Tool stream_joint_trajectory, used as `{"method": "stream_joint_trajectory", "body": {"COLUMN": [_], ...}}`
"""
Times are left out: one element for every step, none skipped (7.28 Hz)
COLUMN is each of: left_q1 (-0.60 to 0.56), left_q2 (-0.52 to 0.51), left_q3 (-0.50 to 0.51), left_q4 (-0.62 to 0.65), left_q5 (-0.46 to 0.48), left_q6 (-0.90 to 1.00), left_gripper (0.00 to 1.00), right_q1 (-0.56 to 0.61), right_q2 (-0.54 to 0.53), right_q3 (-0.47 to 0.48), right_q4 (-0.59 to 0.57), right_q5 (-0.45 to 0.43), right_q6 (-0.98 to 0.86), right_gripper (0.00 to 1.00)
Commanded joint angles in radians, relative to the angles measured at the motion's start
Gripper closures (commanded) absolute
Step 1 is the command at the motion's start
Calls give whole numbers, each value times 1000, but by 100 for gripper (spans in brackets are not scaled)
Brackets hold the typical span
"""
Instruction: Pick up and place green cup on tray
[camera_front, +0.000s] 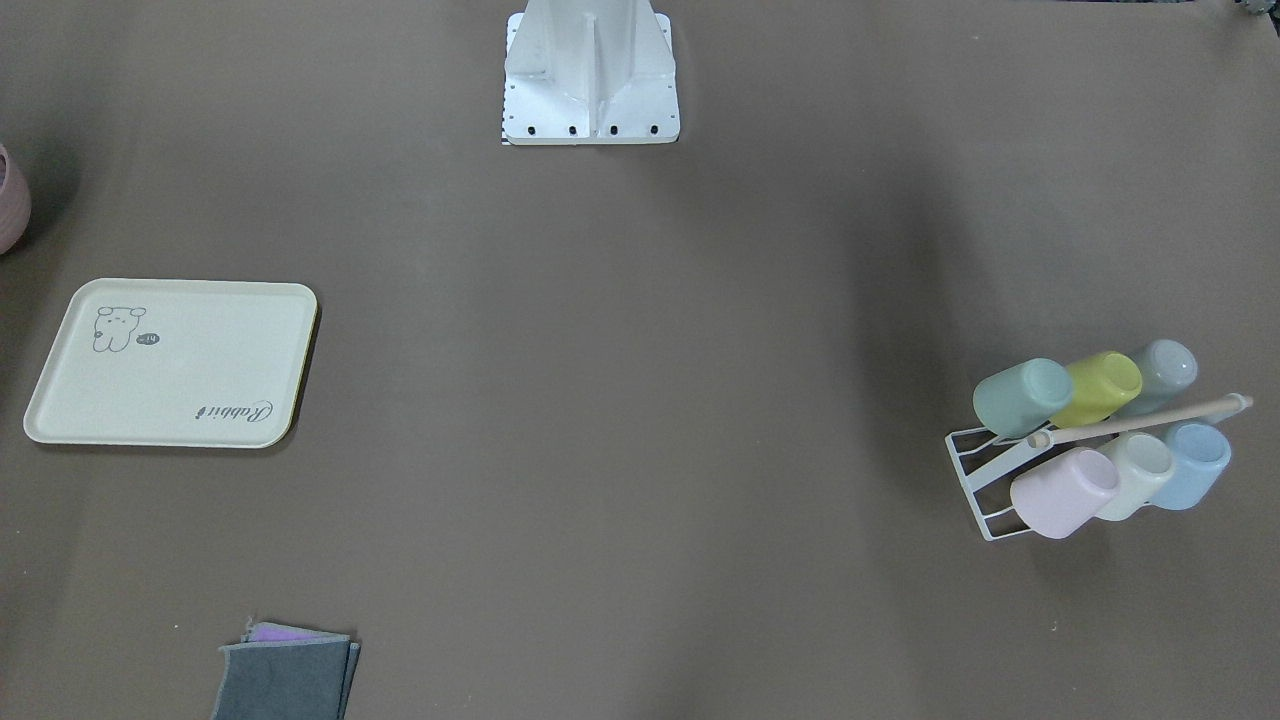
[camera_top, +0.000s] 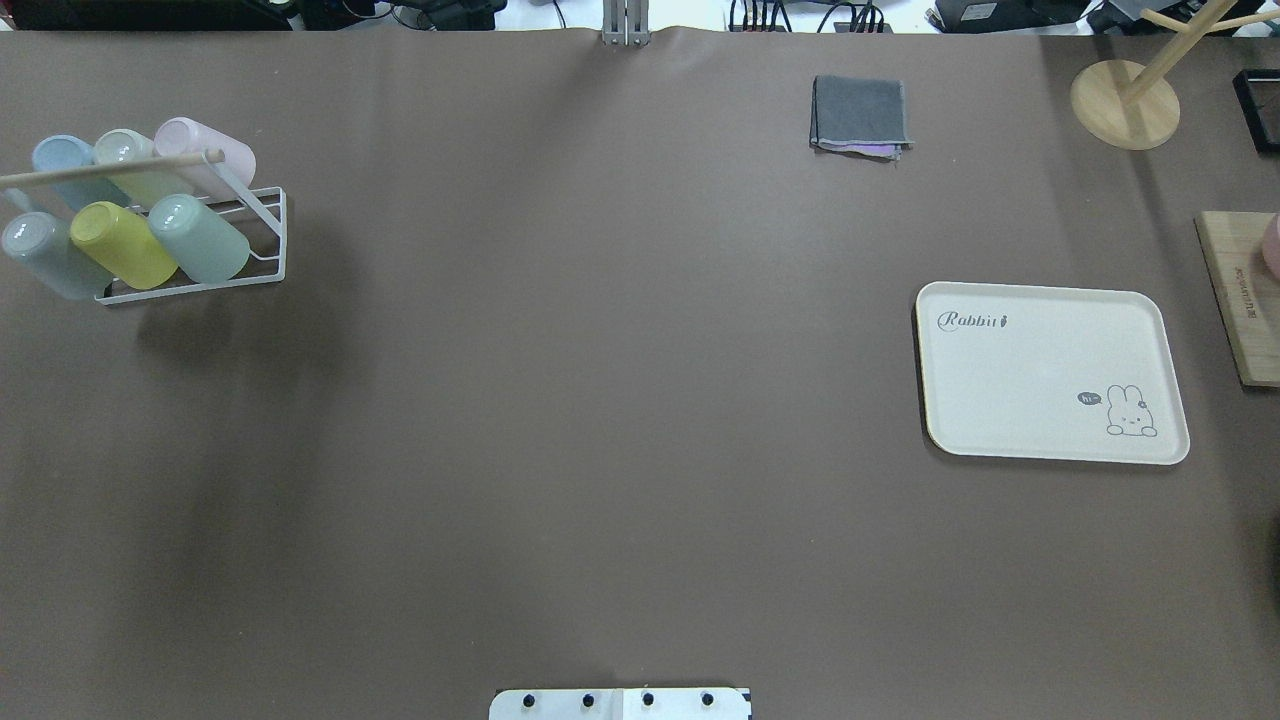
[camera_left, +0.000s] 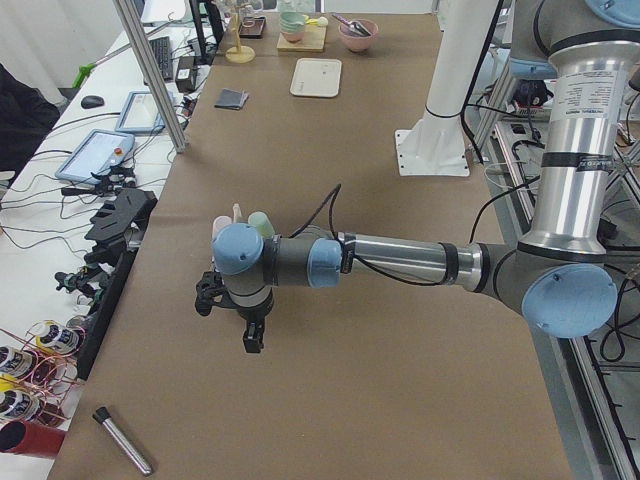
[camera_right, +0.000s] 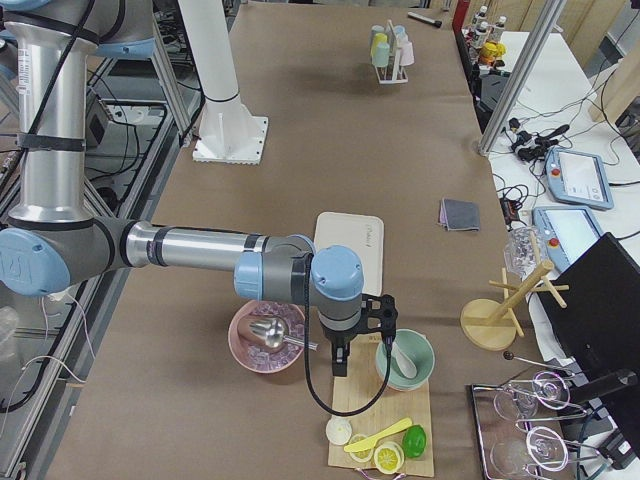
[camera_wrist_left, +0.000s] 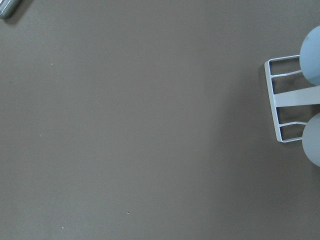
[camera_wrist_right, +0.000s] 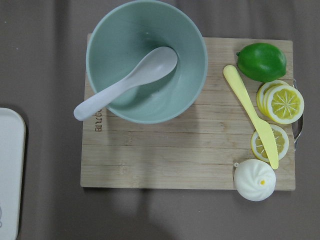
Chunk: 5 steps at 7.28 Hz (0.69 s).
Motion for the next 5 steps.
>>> {"method": "stream_joint_trajectory", "body": {"left_q1": [0, -2, 0, 0, -3], "left_q2": [0, 0, -1, -7, -6], "left_q3": [-1, -1, -1, -1, -22], "left_q4": [0, 0, 0, 1, 1], "left_q5": [0, -2, 0, 0, 2], "left_q6": [3, 3, 3, 6, 6], "left_gripper": [2, 2, 2, 2, 2], "right_q1": [0, -1, -1, -4, -22], "right_q2": [0, 18, 24, 50, 78], "right_q3": [-11, -33, -28, -25, -30], "right_q4": [10, 13, 15, 13, 10], "right_q5": [30, 30, 41, 83, 140], "right_q6": [-42, -6, 72, 77, 94], "right_gripper": [0, 1, 1, 1, 1]}}
